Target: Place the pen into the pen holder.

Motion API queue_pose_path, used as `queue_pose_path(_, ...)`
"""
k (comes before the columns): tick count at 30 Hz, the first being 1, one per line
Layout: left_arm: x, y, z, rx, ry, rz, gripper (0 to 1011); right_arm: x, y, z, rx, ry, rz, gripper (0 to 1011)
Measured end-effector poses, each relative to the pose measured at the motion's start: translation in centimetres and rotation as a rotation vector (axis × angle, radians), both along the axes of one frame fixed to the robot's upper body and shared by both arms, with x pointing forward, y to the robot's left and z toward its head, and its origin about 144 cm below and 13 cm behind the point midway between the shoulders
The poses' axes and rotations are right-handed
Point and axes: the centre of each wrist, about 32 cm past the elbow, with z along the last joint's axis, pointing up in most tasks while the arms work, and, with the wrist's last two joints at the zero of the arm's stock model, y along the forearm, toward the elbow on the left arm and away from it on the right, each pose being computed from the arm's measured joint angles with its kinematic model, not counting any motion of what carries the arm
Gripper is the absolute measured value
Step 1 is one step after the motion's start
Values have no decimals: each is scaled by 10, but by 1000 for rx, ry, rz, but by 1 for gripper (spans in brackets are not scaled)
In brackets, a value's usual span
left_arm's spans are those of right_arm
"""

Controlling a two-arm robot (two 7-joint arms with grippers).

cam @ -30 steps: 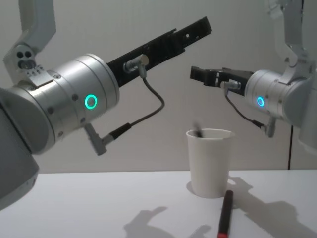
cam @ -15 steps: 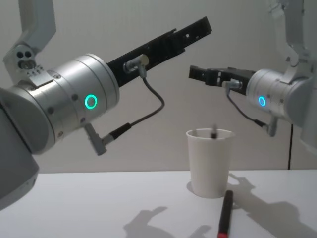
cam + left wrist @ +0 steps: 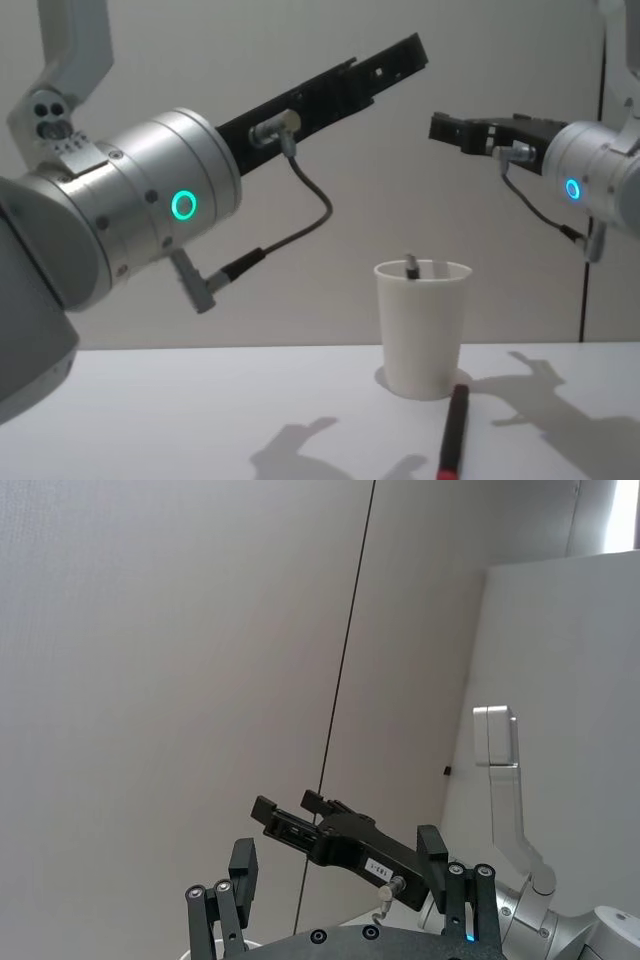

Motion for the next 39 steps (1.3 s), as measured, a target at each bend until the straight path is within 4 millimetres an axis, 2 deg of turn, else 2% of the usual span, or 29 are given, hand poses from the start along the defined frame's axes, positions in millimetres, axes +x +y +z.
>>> queue_pose_path(12, -2, 5, -6, 112, 8, 67, 1000, -12, -8, -10, -3, 11, 5, 1001)
queue_pose_path(29, -9, 20, -24, 416, -3, 260, 1000, -54, -33, -35, -26, 43, 23, 1001)
queue_pose_path(39, -12, 27, -32, 537, -26, 339, 1000, -80, -46, -45, -43, 60, 34, 1001)
